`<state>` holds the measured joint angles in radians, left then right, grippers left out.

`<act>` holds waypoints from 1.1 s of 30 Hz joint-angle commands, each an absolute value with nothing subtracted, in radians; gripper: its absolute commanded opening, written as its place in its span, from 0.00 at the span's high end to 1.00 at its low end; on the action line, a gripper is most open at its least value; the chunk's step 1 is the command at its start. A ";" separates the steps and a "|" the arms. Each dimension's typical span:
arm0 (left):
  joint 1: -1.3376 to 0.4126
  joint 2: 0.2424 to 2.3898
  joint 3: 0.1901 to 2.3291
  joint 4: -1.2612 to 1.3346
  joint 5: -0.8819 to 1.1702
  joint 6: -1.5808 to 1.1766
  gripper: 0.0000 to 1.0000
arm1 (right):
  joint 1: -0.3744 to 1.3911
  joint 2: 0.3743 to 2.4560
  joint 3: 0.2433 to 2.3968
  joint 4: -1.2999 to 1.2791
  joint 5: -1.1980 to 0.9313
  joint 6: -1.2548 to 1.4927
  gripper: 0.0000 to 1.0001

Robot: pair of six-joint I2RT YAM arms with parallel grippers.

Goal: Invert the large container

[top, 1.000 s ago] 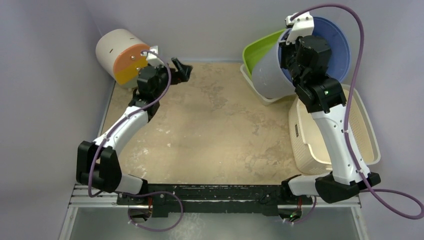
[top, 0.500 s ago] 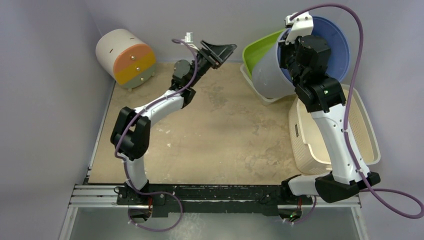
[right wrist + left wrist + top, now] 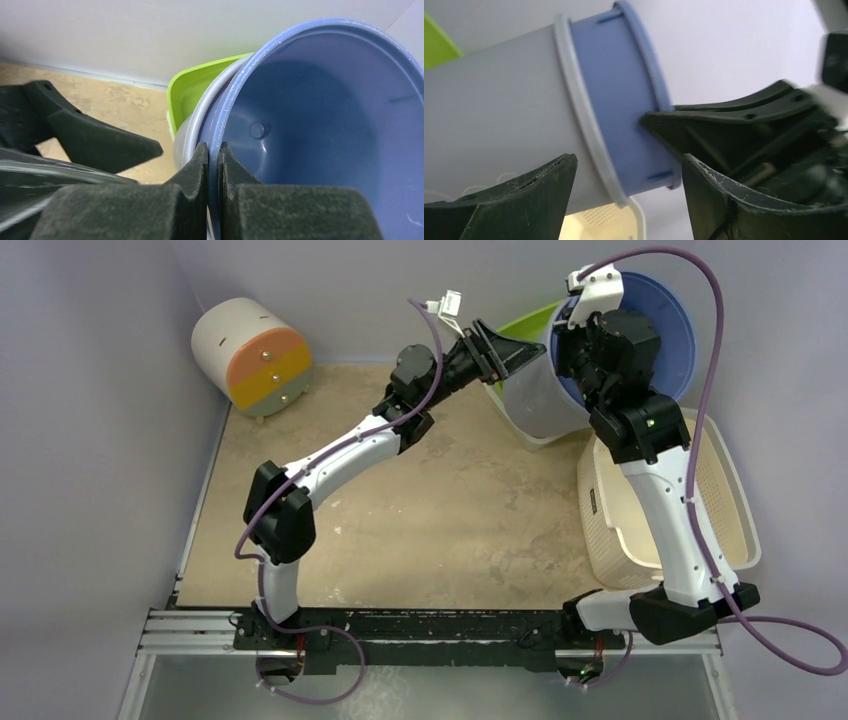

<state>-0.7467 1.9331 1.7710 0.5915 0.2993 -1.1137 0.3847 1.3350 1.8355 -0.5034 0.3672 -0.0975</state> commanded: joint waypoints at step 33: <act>-0.841 2.136 2.053 0.054 -0.104 -0.751 1.00 | 0.381 1.342 2.113 -0.554 0.128 -0.038 1.00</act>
<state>-0.8547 2.0560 2.0258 0.1970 0.0677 -0.8749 0.3454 1.4185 1.9652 -0.6090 0.2958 -0.0742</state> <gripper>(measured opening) 0.061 0.039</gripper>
